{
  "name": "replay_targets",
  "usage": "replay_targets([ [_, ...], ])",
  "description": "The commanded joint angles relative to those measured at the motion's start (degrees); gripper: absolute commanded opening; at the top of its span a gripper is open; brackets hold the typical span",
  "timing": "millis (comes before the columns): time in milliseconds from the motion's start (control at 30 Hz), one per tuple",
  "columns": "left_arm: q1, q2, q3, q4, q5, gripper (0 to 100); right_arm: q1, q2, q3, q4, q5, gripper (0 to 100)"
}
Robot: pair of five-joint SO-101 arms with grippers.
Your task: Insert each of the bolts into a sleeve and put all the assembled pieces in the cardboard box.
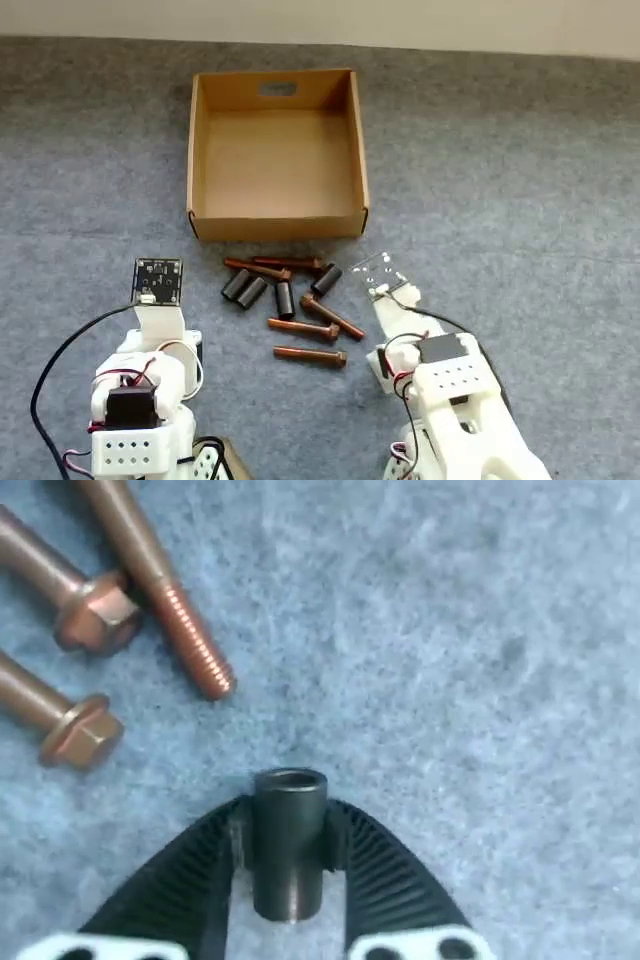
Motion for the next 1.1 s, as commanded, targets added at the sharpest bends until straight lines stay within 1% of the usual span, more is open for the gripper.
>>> replay_targets([
  [0,-0.66,-0.48,0.92,0.18,-0.44,1,0.31,0.22,0.75,0.48,2.81,0.5],
  [133,-0.66,-0.48,0.92,0.18,-0.44,1,1.1,0.13,1.1,0.66,3.6,0.6],
  [267,-0.66,-0.48,0.92,0.18,-0.44,1,3.74,0.13,1.1,-0.75,-0.62,0.6],
  [367,-0.66,-0.48,0.92,0.18,-0.44,1,3.82,0.13,1.1,-0.66,-2.2,0.6],
  [533,-0.66,-0.48,0.92,0.18,-0.44,1,4.97,0.13,1.19,-0.04,-2.29,0.6],
  [1067,-0.66,-0.48,0.92,0.18,-0.44,1,4.97,0.13,1.27,-0.13,-2.46,0.6],
])
